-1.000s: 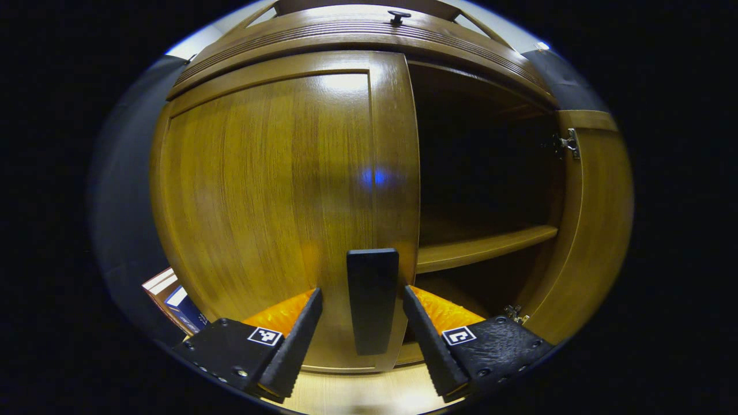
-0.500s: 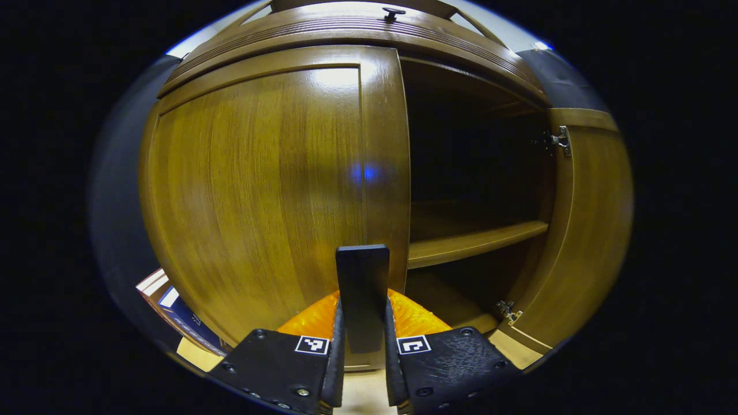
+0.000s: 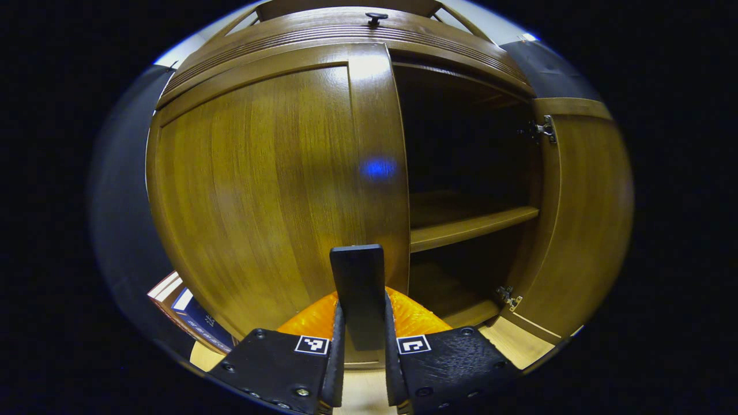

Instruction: Open the right door of the double-door shoe cabinet with the right hand, and open the left door with the left hand.

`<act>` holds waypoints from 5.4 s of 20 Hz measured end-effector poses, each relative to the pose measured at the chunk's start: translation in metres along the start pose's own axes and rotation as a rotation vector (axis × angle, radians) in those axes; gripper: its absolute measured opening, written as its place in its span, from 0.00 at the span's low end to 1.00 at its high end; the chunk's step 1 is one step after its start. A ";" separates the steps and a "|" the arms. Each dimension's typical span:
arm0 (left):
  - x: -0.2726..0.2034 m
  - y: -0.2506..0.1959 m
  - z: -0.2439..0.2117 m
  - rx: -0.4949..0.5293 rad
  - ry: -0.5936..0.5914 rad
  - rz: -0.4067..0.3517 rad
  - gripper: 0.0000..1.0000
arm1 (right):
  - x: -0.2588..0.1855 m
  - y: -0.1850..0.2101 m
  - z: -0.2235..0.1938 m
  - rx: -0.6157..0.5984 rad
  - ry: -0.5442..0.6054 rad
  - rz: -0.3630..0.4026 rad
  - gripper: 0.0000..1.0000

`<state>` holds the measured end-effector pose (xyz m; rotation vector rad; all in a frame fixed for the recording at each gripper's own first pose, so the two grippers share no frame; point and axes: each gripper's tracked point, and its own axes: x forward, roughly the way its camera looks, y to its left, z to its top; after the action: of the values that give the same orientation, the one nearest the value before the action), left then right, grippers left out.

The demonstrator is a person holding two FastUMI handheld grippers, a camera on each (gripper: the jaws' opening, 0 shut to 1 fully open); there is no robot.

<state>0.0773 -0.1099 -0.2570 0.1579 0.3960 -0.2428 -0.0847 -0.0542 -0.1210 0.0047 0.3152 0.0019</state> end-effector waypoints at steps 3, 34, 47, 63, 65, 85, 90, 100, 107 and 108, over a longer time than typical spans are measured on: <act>-0.013 0.001 -0.003 -0.021 -0.006 0.006 0.28 | -0.002 0.008 -0.005 0.019 0.005 0.031 0.61; -0.158 0.074 -0.047 -0.101 0.027 0.222 0.20 | 0.039 0.102 -0.020 -0.019 0.053 0.298 0.63; -0.196 0.131 -0.065 -0.103 0.028 0.373 0.19 | 0.053 0.125 -0.027 0.010 0.081 0.341 0.65; -0.233 0.173 -0.089 -0.180 0.056 0.444 0.18 | 0.051 0.151 -0.024 -0.012 0.074 0.400 0.67; -0.245 0.181 -0.100 -0.173 0.088 0.496 0.12 | 0.051 0.151 -0.022 -0.014 0.071 0.406 0.65; -0.209 0.056 0.061 -0.187 -0.220 0.309 1.00 | 0.056 0.122 0.054 -0.051 -0.080 0.320 0.88; -0.208 0.050 0.106 -0.120 -0.282 0.283 0.92 | 0.056 0.116 0.072 -0.062 -0.112 0.267 0.93; -0.203 0.043 0.126 -0.082 -0.323 0.217 0.95 | 0.058 0.109 0.090 -0.035 -0.134 0.230 1.00; -0.204 0.046 0.138 -0.069 -0.332 0.224 0.95 | 0.056 0.108 0.096 -0.022 -0.148 0.238 1.00; -0.205 0.047 0.139 -0.068 -0.333 0.225 0.95 | 0.055 0.109 0.095 -0.022 -0.146 0.242 1.00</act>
<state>-0.0429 -0.0509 -0.0436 0.0918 0.0540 -0.0316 -0.0027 0.0542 -0.0469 0.0206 0.1667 0.2437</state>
